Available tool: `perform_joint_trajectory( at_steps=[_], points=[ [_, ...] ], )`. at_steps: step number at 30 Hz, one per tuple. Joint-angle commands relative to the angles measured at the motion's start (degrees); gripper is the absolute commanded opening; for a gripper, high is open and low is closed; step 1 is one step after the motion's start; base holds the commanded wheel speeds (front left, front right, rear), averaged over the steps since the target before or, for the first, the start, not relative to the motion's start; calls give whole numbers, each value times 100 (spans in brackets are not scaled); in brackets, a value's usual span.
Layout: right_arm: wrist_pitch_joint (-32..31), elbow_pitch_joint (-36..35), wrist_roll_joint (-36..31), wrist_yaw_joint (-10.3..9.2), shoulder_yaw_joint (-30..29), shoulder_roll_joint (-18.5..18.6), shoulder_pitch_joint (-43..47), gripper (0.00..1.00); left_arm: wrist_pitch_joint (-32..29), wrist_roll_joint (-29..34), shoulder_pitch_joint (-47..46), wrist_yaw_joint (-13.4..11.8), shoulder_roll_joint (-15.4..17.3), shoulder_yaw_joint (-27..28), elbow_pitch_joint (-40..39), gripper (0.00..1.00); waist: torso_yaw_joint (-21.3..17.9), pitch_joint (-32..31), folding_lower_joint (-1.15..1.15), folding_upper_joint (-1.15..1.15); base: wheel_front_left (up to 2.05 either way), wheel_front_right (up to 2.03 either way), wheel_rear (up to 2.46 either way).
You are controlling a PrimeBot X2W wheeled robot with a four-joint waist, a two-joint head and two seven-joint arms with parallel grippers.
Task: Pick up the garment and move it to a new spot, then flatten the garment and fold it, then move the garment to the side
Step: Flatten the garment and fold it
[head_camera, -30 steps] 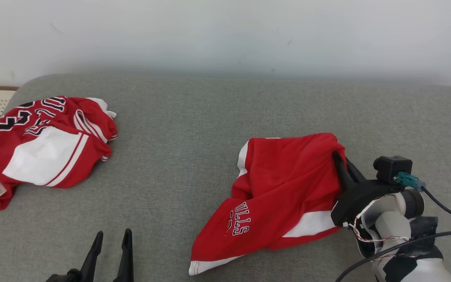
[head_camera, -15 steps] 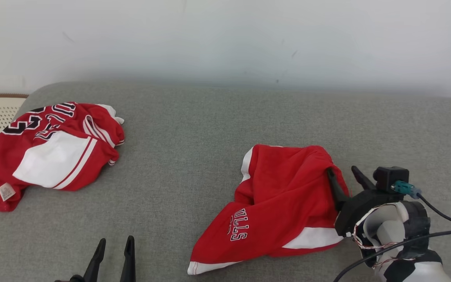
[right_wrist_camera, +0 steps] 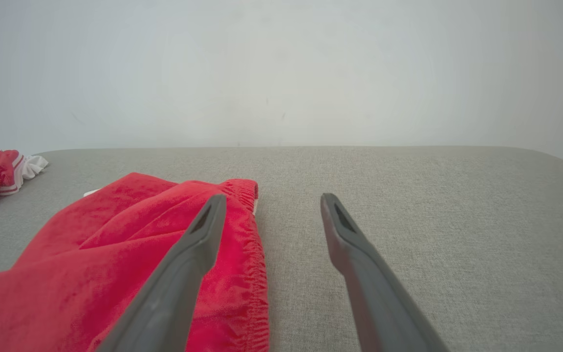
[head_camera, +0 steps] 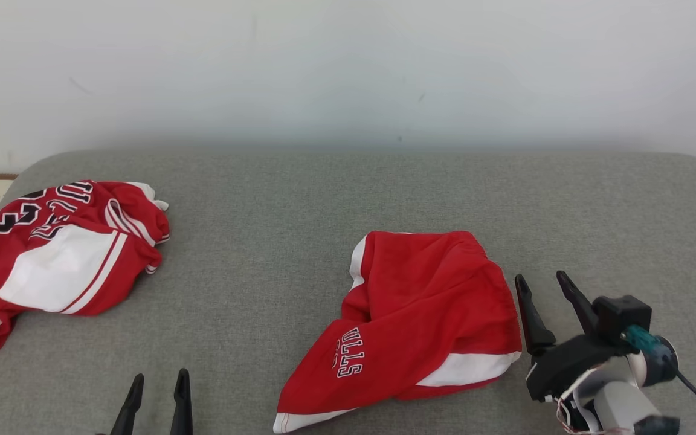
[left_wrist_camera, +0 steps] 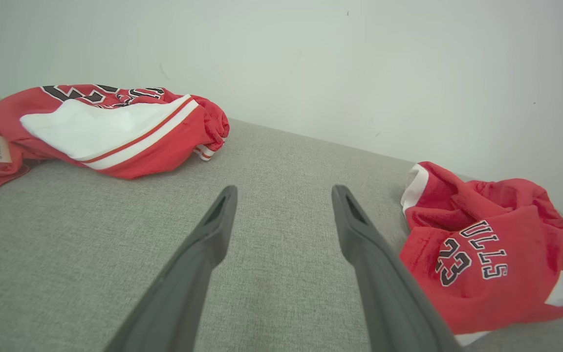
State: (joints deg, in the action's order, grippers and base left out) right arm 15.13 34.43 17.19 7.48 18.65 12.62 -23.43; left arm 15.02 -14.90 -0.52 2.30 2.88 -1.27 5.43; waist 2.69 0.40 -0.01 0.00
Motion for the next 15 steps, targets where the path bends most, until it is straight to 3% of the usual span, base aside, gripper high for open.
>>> perform_joint_trajectory(
  at_steps=[1,15],
  points=[
    [3,-234,-172,2,-123,-47,226,100,22,70,88,-35,2,50,-58,100,-53,-25,1,0,0,0,0],
    [4,-1778,-675,2,-972,-426,1406,100,22,234,296,-127,2,306,-302,100,-225,-84,1,0,0,0,0]
  ],
)
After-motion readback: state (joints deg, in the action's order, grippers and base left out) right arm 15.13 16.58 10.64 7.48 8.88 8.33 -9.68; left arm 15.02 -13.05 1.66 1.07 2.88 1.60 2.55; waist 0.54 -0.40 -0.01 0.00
